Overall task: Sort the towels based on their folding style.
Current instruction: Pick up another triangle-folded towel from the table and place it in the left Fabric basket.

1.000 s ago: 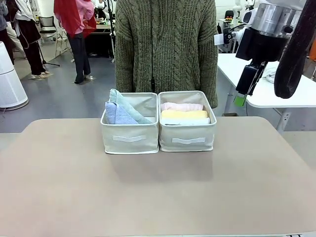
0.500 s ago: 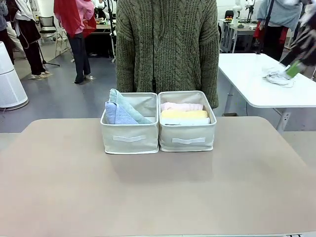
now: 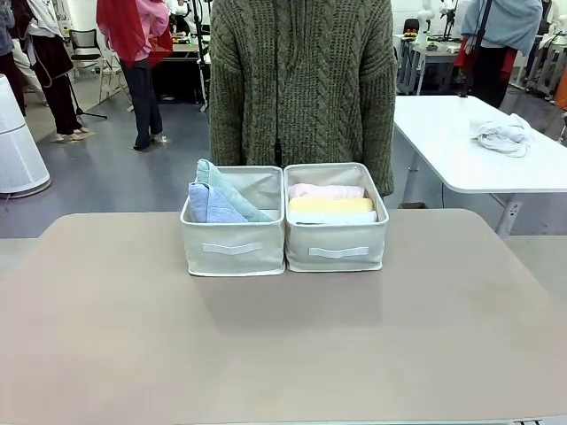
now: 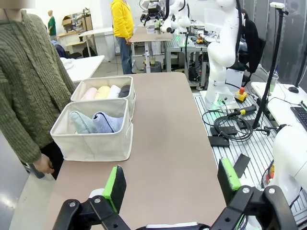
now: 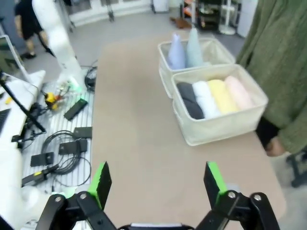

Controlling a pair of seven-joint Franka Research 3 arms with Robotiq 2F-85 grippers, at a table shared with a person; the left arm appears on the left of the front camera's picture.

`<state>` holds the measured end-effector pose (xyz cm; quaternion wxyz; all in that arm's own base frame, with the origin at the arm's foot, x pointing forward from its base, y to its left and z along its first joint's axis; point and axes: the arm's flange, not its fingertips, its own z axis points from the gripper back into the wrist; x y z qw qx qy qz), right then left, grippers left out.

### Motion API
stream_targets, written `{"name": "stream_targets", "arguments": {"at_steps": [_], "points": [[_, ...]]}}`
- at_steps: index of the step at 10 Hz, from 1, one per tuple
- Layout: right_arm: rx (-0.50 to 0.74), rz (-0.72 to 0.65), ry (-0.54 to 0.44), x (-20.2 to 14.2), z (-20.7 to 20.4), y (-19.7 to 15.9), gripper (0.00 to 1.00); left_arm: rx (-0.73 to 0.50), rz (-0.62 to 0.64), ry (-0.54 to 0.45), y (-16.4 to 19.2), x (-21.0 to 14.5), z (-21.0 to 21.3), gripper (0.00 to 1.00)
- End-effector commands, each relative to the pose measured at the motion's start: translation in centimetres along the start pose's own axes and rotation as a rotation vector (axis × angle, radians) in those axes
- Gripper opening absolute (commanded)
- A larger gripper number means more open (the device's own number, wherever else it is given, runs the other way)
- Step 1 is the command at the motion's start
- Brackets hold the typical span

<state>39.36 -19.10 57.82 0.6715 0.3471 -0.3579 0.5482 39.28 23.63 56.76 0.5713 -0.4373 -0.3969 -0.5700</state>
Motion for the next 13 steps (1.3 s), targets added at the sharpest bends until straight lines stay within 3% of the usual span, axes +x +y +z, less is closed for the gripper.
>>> {"name": "stream_targets", "arguments": {"at_steps": [1, 3, 4, 5, 6, 10, 12, 13], "points": [[-0.038, -0.004, 0.039, 2.6, -0.5, 0.4, 1.00, 0.004, -0.003, 0.002, -0.2, 0.2, 0.2, 1.00], [-0.038, -0.004, 0.039, 2.6, -0.5, 0.4, 1.00, 0.004, -0.003, 0.002, -0.2, 0.2, 0.2, 1.00], [-0.004, -0.001, 0.020, 0.2, -0.1, -0.2, 1.00, 0.004, -0.003, 0.002, -0.2, 0.2, 0.2, 1.00], [0.017, -0.029, -0.098, -1.0, -0.1, -3.2, 1.00, 0.004, -0.003, 0.002, -0.2, 0.2, 0.2, 1.00], [-0.043, -0.055, -0.146, -2.5, 0.5, -5.3, 1.00, 0.004, -0.003, 0.002, -0.2, 0.2, 0.2, 1.00], [-0.116, -0.091, -0.174, -5.0, 2.4, -7.1, 1.00, 0.004, -0.003, 0.002, -0.2, 0.2, 0.2, 1.00], [-0.011, -0.075, -0.132, -4.9, 4.1, -7.4, 1.00, 0.004, -0.003, 0.002, -0.2, 0.2, 0.2, 1.00], [-0.117, -0.116, -0.159, -5.5, 2.5, -7.0, 1.00, 0.004, -0.003, 0.002, -0.2, 0.2, 0.2, 1.00]]}}
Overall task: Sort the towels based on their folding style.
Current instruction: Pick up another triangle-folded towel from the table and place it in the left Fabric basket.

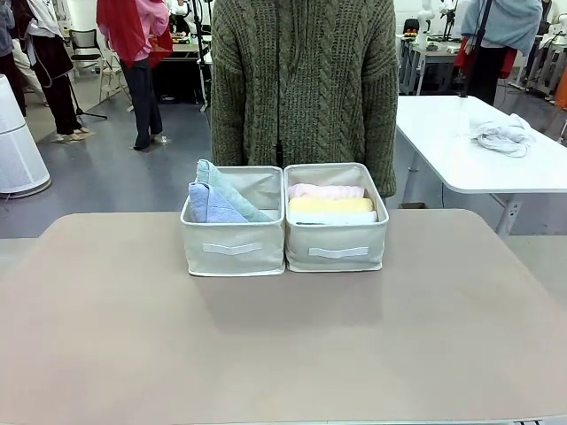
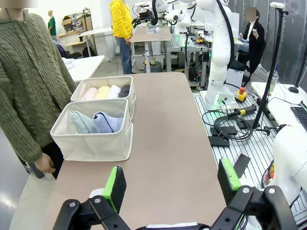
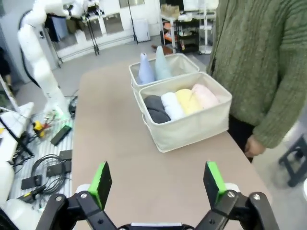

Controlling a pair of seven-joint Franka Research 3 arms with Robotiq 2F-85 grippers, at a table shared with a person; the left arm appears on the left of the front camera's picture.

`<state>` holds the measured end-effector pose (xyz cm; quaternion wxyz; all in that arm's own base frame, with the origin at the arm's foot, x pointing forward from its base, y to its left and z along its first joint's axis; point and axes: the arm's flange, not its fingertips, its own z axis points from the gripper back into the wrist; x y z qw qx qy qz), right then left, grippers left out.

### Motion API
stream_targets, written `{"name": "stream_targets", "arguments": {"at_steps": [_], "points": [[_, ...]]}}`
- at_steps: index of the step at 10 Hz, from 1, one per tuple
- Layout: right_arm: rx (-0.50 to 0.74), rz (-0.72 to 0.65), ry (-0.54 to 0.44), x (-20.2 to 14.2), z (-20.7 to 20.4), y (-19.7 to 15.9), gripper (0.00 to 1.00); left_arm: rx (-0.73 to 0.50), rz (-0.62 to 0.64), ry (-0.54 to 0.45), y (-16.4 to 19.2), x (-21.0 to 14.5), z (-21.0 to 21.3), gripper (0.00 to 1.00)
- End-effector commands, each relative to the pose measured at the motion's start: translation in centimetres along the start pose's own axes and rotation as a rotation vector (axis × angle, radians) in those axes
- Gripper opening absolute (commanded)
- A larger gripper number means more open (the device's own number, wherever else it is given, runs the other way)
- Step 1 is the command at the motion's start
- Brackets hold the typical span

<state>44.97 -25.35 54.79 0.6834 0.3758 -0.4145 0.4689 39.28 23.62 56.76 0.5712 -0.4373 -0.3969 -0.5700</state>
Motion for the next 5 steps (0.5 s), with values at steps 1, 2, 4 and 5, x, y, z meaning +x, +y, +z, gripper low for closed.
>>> {"name": "stream_targets", "arguments": {"at_steps": [1, 2, 4, 5], "points": [[-0.029, -0.012, -0.005, -0.78, -0.73, -0.22, 1.00, 0.005, -0.003, 0.002, -0.15, 0.15, 0.25, 1.00], [-0.029, -0.012, -0.005, -0.78, -0.73, -0.22, 1.00, 0.005, -0.003, 0.002, -0.15, 0.15, 0.25, 1.00], [-0.029, -0.012, -0.005, -0.78, -0.73, -0.22, 1.00, 0.005, -0.003, 0.002, -0.15, 0.15, 0.25, 1.00], [-0.029, -0.012, -0.005, -0.78, -0.73, -0.22, 1.00, 0.005, -0.003, 0.002, -0.15, 0.15, 0.25, 1.00]]}}
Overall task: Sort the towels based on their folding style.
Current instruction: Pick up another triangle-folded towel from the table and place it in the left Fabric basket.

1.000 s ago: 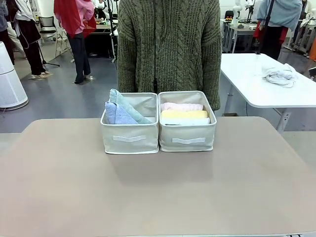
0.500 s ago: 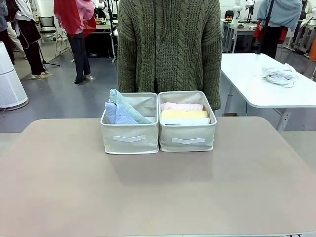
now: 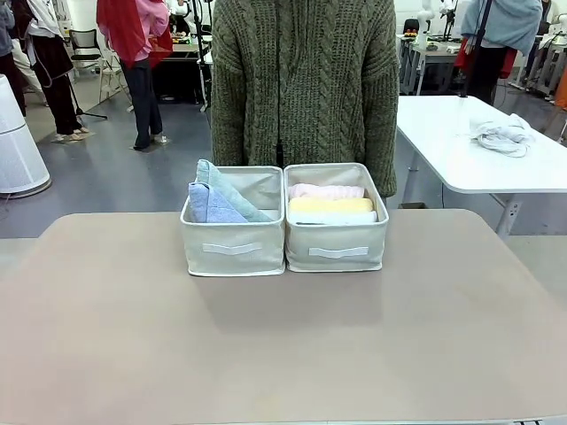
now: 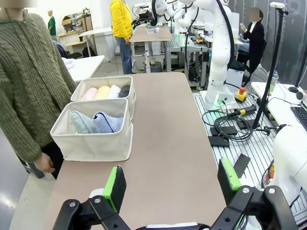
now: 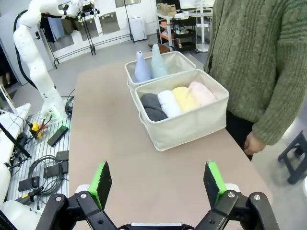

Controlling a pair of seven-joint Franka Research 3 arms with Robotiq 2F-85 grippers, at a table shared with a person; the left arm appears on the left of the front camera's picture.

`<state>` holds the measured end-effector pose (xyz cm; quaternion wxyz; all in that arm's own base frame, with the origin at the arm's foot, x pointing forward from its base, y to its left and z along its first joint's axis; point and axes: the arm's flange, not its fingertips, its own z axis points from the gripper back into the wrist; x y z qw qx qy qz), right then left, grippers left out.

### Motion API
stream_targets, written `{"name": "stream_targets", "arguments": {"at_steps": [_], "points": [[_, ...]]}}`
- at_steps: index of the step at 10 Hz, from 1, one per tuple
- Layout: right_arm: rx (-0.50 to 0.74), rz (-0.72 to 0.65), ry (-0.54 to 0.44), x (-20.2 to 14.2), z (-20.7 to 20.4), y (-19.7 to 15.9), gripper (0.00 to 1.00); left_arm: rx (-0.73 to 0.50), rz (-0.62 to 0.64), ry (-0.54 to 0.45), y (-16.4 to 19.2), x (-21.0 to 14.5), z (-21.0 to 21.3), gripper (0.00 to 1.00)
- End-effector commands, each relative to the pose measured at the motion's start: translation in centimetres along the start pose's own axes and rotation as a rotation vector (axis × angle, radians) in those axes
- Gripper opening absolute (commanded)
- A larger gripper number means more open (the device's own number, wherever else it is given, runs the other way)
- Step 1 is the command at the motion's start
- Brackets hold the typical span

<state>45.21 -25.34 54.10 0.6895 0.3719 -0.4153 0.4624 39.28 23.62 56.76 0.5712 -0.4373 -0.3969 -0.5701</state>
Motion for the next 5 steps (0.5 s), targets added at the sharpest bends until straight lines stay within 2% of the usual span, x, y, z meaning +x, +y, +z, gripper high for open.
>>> {"name": "stream_targets", "arguments": {"at_steps": [1, 5], "points": [[-0.013, -0.002, -0.008, -0.20, -0.42, 0.09, 1.00, 0.005, -0.003, 0.002, -0.15, 0.15, 0.24, 1.00], [-0.013, -0.002, -0.008, -0.20, -0.42, 0.09, 1.00, 0.005, -0.003, 0.002, -0.15, 0.15, 0.24, 1.00]]}}
